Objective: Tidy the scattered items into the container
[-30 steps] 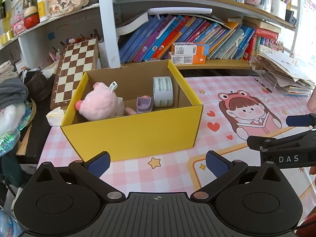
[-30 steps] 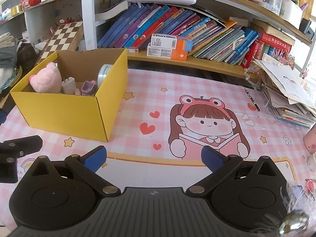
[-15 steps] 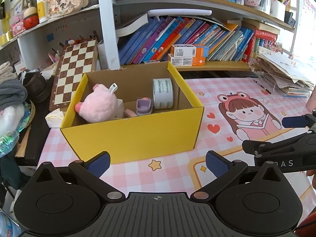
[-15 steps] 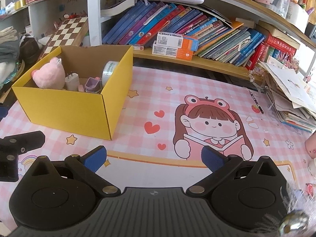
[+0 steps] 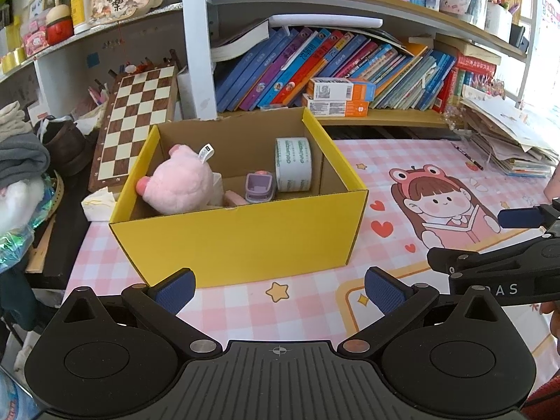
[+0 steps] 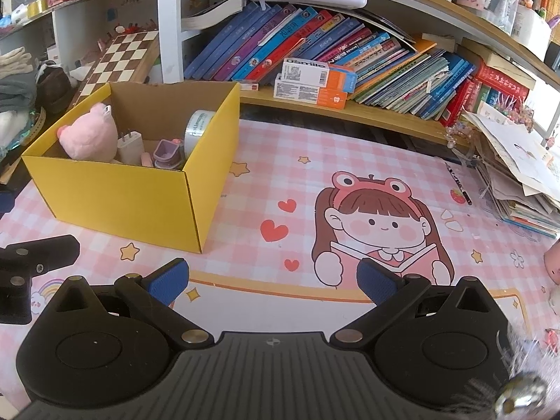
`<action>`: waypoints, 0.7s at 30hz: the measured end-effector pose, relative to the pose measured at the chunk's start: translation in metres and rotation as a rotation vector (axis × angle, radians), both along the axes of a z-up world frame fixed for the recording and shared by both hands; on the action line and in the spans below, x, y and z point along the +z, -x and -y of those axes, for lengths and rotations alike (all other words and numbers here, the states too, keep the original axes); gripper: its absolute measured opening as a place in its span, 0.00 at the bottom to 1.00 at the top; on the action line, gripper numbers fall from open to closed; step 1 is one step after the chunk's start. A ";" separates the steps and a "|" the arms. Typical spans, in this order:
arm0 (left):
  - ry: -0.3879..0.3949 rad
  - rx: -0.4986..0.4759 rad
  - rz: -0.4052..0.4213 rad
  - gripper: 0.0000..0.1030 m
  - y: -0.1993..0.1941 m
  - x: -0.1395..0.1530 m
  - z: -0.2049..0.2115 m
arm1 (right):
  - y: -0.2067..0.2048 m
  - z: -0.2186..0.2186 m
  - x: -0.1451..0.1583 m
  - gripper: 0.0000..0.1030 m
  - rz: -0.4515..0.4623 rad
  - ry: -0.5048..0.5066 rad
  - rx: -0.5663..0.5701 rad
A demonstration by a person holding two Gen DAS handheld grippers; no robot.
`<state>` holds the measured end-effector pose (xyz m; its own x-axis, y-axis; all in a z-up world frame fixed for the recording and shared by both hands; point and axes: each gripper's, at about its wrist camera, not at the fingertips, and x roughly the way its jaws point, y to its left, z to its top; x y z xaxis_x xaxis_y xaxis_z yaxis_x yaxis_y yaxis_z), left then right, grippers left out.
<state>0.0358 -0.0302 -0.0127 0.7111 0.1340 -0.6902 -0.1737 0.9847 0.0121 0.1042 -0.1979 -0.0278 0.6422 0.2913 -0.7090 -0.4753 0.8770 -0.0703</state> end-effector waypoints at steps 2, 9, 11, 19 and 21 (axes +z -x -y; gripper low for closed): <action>0.001 0.001 -0.001 1.00 0.000 0.000 0.000 | 0.000 0.000 0.000 1.00 -0.003 0.001 0.000; 0.015 -0.007 -0.001 1.00 -0.001 0.000 -0.001 | -0.002 -0.002 -0.001 1.00 -0.009 0.002 0.002; 0.029 -0.006 -0.004 1.00 -0.002 -0.002 -0.002 | -0.002 -0.002 -0.002 1.00 -0.012 0.004 0.002; 0.113 -0.036 -0.025 1.00 -0.007 -0.009 -0.006 | -0.006 -0.002 -0.009 1.00 -0.038 0.011 0.006; 0.125 -0.049 -0.032 1.00 -0.009 -0.012 -0.006 | -0.007 -0.002 -0.011 1.00 -0.045 0.012 0.014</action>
